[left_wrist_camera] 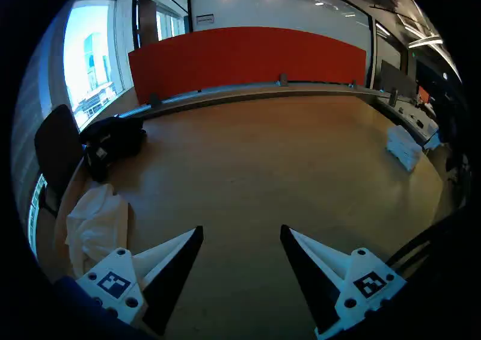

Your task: Fold towel

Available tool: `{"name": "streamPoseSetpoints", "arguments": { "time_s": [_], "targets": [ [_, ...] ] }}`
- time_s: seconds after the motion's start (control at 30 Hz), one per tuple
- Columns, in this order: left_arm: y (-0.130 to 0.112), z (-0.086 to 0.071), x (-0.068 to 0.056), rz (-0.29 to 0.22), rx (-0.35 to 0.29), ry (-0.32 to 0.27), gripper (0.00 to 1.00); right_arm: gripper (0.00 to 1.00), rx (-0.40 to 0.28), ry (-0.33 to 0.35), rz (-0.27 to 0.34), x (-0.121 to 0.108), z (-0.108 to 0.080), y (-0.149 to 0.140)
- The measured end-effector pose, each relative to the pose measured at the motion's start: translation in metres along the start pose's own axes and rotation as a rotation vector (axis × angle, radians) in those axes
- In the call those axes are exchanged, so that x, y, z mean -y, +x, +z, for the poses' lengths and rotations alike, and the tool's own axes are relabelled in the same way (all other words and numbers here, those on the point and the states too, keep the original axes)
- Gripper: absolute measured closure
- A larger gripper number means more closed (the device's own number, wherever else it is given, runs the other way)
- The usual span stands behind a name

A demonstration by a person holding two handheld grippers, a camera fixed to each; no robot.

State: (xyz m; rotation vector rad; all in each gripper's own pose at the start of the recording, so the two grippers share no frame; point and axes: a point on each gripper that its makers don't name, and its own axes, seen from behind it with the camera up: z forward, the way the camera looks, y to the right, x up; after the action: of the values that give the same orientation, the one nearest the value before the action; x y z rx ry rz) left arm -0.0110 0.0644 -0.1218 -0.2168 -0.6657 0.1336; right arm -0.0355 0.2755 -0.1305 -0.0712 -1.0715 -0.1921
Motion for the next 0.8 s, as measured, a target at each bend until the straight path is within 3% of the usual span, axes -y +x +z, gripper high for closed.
{"name": "streamPoseSetpoints", "arguments": {
  "time_s": [0.2,0.43,0.8],
  "targets": [
    [0.001,0.000,-0.001,0.001,-0.003,-0.002,0.05,0.28,-0.010,-0.009,-0.006,0.001,-0.004,0.000],
    [0.003,0.000,-0.002,-0.001,-0.009,-0.004,0.05,0.01,-0.065,-0.030,0.013,0.001,-0.011,0.009],
    [0.007,0.003,-0.004,-0.008,-0.015,-0.008,0.05,0.00,-0.240,-0.055,0.104,0.006,-0.034,0.036]
  ]
}}
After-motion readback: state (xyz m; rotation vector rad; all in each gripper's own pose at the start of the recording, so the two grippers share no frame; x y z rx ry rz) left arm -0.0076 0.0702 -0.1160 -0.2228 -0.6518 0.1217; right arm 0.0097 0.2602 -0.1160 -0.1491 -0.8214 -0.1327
